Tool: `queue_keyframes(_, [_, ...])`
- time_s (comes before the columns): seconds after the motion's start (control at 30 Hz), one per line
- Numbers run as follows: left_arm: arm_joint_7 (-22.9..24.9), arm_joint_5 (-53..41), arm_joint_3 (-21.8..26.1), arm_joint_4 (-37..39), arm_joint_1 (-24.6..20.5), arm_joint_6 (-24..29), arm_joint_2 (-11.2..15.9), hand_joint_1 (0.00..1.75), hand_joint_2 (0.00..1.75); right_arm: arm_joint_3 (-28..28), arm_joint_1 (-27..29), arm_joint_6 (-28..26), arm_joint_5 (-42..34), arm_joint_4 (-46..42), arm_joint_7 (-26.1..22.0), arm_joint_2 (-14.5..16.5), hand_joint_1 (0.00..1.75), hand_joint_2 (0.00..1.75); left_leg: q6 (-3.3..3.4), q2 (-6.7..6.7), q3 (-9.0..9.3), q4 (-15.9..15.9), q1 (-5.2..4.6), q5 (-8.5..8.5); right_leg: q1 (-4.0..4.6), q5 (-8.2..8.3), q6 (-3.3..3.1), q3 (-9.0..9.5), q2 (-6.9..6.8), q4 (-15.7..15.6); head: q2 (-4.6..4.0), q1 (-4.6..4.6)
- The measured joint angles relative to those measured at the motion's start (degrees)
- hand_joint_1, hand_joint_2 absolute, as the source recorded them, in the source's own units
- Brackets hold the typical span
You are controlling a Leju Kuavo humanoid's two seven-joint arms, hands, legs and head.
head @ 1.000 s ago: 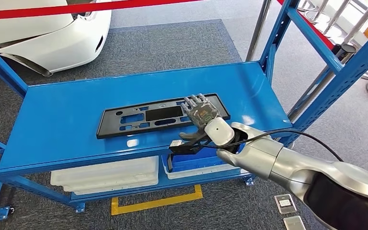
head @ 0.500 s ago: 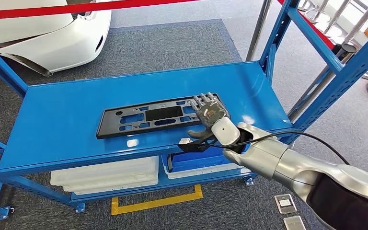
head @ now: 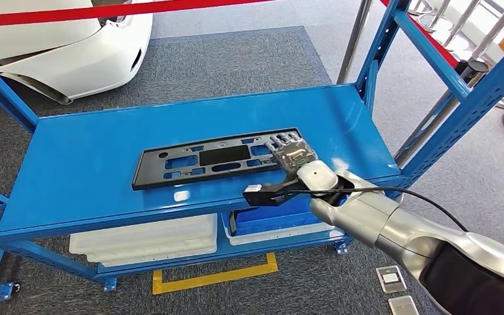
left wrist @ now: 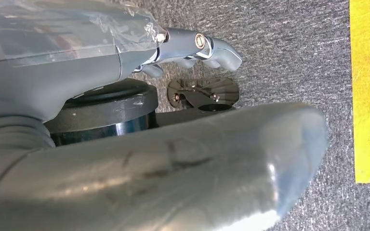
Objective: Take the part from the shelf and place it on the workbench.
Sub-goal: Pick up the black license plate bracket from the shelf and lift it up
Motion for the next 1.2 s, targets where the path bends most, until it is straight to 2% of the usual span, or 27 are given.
queue_keyframes(0.9, [0.4,0.0,-0.5,0.0,0.0,0.4,0.0,0.00,0.00,-1.3,0.4,-1.4,-0.7,3.7,-3.8,0.5,0.00,1.75,0.00,-0.01,-0.01,0.0,0.00,0.00,0.00,0.00,0.00,0.00,-0.02,0.0,0.00,0.02])
queue_keyframes(1.03, [0.4,0.0,-0.5,0.0,0.0,0.4,0.0,0.00,0.00,-1.3,0.8,-1.4,-0.8,4.2,-3.9,0.6,1.75,1.75,0.00,-0.01,-0.01,0.0,0.00,0.00,0.00,0.00,0.00,0.00,-0.02,0.0,0.00,0.00])
queue_keyframes(1.2, [0.1,0.0,-0.5,0.0,0.0,0.5,0.0,0.00,0.00,-1.3,1.2,-0.4,-1.3,5.3,-4.6,0.6,1.75,1.75,0.00,-0.01,0.00,0.0,0.00,0.00,0.00,0.00,0.00,0.00,-0.02,0.0,0.00,-0.03])
